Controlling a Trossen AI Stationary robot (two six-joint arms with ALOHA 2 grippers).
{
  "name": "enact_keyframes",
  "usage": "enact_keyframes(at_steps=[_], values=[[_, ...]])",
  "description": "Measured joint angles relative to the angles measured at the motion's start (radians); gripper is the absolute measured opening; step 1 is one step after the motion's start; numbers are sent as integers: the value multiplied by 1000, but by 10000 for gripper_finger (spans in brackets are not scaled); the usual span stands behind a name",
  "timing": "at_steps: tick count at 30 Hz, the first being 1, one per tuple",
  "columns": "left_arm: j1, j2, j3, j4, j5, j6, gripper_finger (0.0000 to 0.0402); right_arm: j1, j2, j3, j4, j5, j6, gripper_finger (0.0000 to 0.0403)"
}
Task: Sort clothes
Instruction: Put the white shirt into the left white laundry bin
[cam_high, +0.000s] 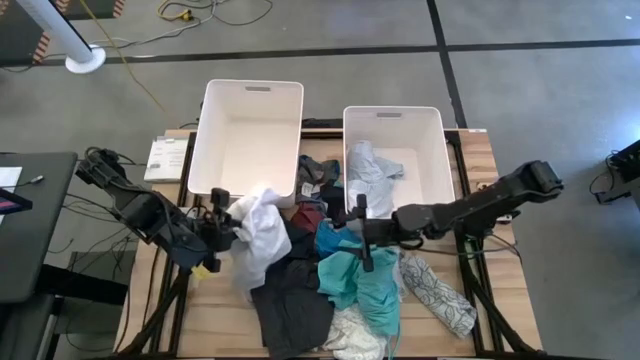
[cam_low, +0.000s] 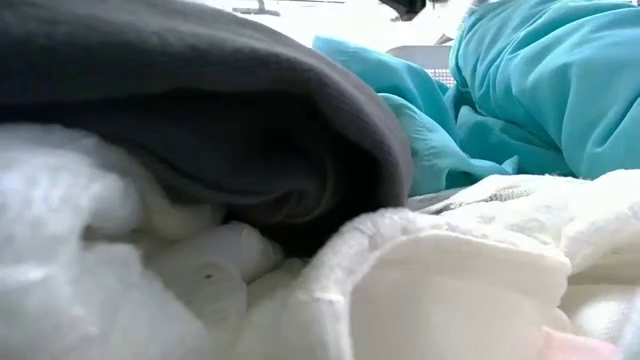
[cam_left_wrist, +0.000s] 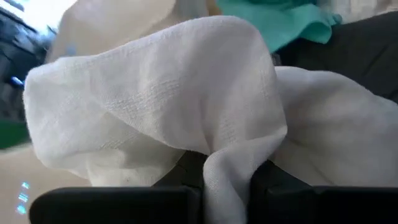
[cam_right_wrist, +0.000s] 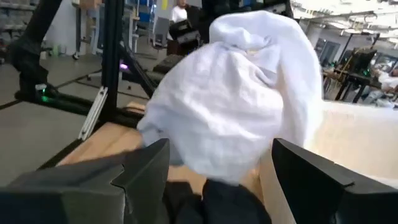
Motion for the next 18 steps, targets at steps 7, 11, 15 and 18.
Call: enact_keyframes(at_steps=[7,11,15,18], values=[[33,0,0,240,-40,279,39,-11,69,165,-91,-5,-27,302],[71,0,0,377,-30,432,39,-30,137,263,-130,-5,-16,302],[113,13,0,494,63,546,39,-53,201,335,-137,-9,8,302],[145,37,0,527,140,585,39,-73,244,379,-144,-11,24,302]])
